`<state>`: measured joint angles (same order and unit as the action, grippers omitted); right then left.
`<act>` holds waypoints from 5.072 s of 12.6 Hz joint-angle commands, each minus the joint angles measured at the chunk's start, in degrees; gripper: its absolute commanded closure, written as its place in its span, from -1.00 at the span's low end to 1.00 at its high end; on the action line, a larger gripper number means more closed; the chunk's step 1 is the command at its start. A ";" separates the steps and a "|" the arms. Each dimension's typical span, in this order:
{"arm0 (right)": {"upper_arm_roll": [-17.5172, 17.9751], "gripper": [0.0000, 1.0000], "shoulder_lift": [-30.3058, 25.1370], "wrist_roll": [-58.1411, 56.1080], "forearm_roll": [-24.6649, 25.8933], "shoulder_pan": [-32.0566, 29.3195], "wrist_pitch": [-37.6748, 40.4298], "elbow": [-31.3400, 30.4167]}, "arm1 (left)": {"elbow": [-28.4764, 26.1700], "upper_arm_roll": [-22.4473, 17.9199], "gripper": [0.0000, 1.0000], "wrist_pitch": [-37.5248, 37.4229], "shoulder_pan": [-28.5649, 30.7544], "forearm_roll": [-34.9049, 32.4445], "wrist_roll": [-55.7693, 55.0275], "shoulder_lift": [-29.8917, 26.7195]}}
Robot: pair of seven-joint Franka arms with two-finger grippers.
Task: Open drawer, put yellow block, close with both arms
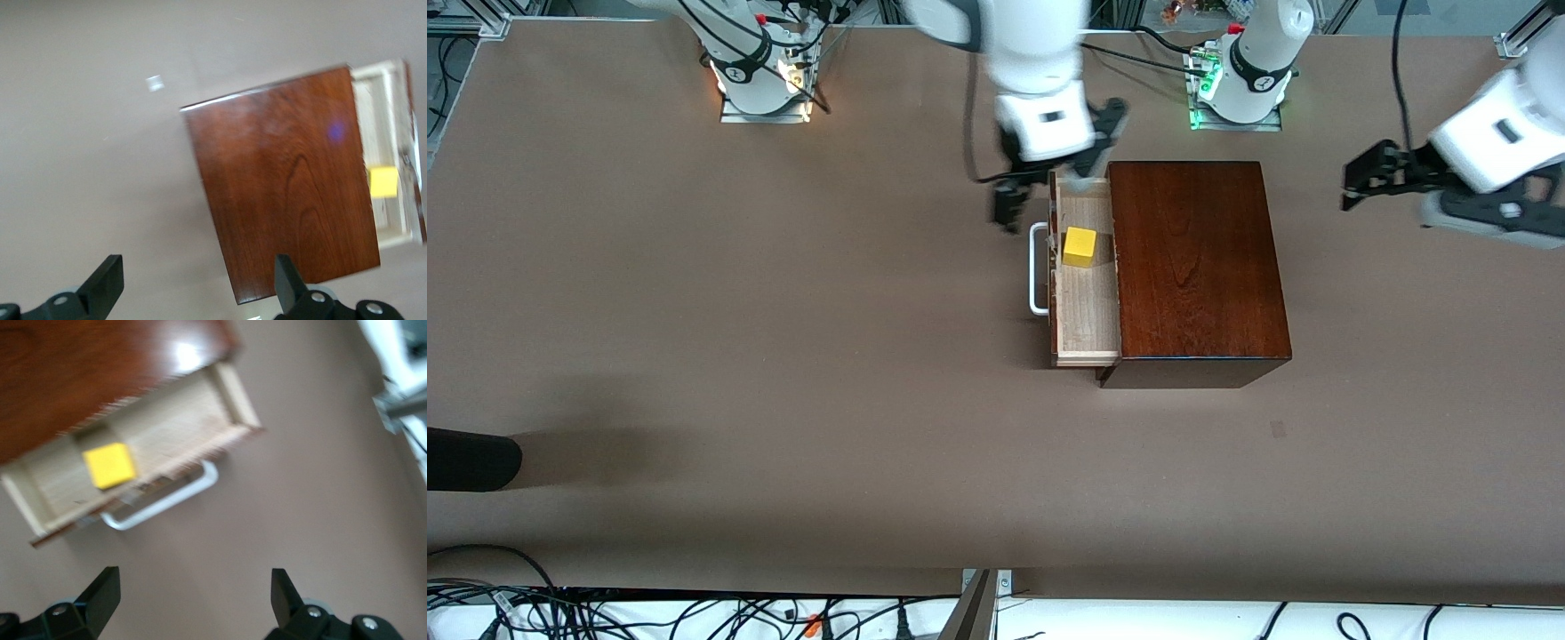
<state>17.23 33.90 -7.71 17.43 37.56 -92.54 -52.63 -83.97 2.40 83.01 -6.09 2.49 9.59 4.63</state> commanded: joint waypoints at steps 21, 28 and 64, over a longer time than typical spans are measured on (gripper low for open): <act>-20.83 -1.00 -37.86 2.96 -18.93 -27.89 0.45 -44.57 | -2.25 24.50 -1.00 29.40 -19.40 -15.67 31.62 31.76; -22.06 -1.00 -35.40 2.18 -18.14 -27.89 -0.01 -41.42 | -3.05 23.80 -1.00 25.28 -15.10 -16.37 36.81 31.85; -22.06 -1.00 -33.99 2.97 -18.05 -27.71 -0.71 -40.80 | -1.02 23.97 -1.00 15.34 -10.08 -17.60 42.35 29.39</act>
<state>-4.61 -0.59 -5.20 -0.28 9.83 -94.07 -94.82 -85.07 26.85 99.92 -16.52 -12.91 50.86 35.60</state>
